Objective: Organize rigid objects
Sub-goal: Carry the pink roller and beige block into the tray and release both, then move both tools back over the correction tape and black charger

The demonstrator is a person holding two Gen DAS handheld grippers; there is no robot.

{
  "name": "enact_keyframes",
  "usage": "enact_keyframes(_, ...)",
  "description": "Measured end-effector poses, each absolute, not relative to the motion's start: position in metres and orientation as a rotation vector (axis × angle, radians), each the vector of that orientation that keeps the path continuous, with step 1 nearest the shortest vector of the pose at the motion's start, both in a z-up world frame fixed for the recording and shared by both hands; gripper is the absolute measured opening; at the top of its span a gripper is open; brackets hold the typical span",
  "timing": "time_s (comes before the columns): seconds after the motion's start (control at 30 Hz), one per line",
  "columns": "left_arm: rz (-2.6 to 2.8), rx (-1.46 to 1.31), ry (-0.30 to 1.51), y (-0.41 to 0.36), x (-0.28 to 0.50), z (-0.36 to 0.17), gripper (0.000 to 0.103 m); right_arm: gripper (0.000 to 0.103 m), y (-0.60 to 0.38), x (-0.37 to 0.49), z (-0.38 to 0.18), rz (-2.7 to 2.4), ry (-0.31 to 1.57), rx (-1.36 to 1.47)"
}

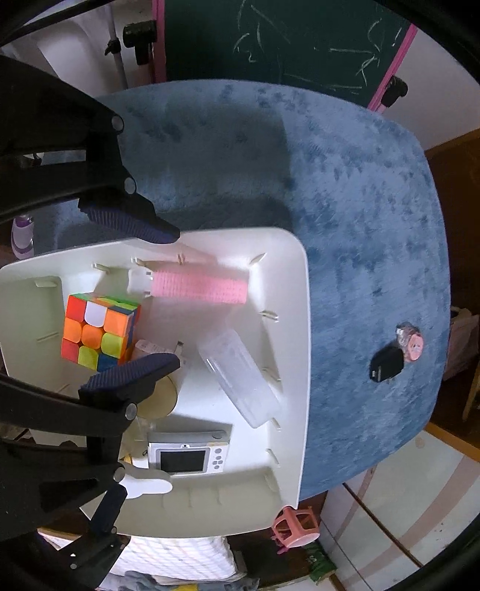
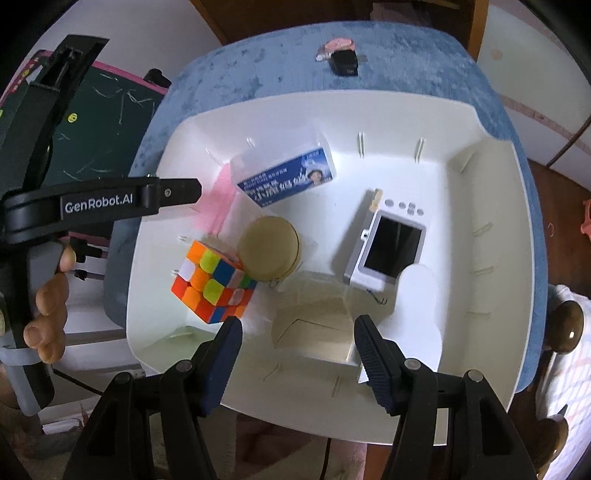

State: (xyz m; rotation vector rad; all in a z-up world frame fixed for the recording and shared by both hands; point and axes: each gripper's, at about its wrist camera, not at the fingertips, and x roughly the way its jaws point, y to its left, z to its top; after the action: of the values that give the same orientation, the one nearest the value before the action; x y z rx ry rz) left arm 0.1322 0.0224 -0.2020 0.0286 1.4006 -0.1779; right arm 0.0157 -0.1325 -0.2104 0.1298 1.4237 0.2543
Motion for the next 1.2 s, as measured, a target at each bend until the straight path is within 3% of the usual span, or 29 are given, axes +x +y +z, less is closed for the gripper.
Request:
enact_keyframes(0.63,-0.187,-0.016,1.298,0.021,0.164,-0.142,0.066,0.064,-0.145,0.047,-0.178,0.283,1.383,0.110)
enact_keyframes(1.2,-0.223,0.066,1.121,-0.028,0.275,-0.068,0.066,0.064,-0.180,0.183,-0.115,0.196,1.206,0.058)
